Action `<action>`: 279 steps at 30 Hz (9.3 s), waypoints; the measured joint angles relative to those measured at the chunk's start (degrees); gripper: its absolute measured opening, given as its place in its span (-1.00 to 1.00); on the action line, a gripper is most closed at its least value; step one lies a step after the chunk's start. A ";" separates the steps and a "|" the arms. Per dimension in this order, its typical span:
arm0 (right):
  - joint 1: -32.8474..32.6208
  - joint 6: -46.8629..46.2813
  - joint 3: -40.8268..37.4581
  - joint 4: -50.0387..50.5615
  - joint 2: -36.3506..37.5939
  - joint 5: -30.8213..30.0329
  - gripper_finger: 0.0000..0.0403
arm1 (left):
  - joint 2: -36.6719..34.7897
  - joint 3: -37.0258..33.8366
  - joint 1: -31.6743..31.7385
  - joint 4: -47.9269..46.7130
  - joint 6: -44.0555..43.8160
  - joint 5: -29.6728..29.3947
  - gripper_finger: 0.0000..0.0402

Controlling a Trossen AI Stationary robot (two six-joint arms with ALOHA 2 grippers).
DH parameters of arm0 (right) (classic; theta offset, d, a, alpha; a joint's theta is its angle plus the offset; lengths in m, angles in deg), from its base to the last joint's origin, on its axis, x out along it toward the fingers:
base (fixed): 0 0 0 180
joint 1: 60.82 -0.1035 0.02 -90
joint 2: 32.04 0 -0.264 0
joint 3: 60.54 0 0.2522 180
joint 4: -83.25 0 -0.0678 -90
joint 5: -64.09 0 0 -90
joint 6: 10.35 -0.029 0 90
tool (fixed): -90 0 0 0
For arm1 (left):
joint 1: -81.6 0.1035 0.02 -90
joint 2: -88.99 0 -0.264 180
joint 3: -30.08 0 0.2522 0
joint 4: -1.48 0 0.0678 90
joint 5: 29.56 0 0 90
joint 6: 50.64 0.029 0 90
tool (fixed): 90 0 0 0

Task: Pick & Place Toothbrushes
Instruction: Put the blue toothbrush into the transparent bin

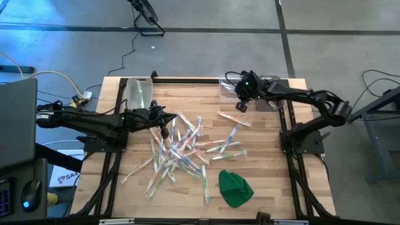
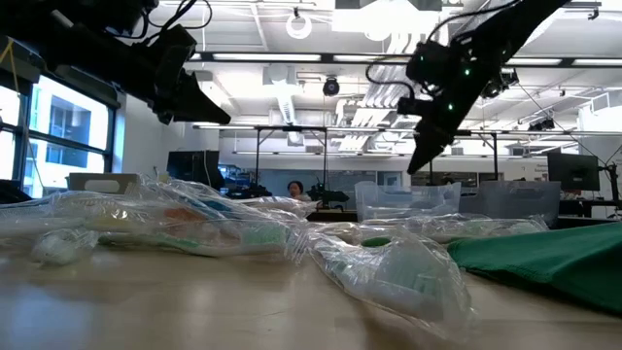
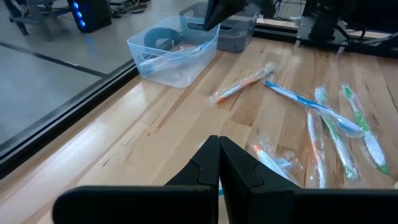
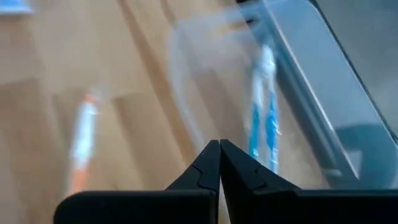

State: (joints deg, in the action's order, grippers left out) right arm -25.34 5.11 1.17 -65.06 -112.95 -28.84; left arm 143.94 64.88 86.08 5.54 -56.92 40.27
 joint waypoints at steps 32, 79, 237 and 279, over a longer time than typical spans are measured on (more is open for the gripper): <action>-28.03 -14.84 0.00 1.66 11.65 -0.13 -0.99 | -0.01 0.00 -0.01 0.02 -6.10 1.72 -1.00; -24.84 -10.06 0.00 -1.15 11.61 -3.17 -0.98 | -0.01 7.45 -6.35 -17.11 -24.08 -7.10 -1.00; -23.31 2.71 0.00 2.10 11.60 -3.15 -0.99 | 40.88 50.42 14.68 -44.59 42.21 19.84 -0.91; -23.11 -3.03 0.00 -27.14 19.48 -11.56 -0.40 | 40.77 61.57 23.24 -20.48 30.32 51.09 -0.91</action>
State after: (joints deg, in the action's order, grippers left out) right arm -48.45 2.08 1.17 -92.20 -93.47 -40.40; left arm 184.72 126.45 109.31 -14.94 -26.60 91.36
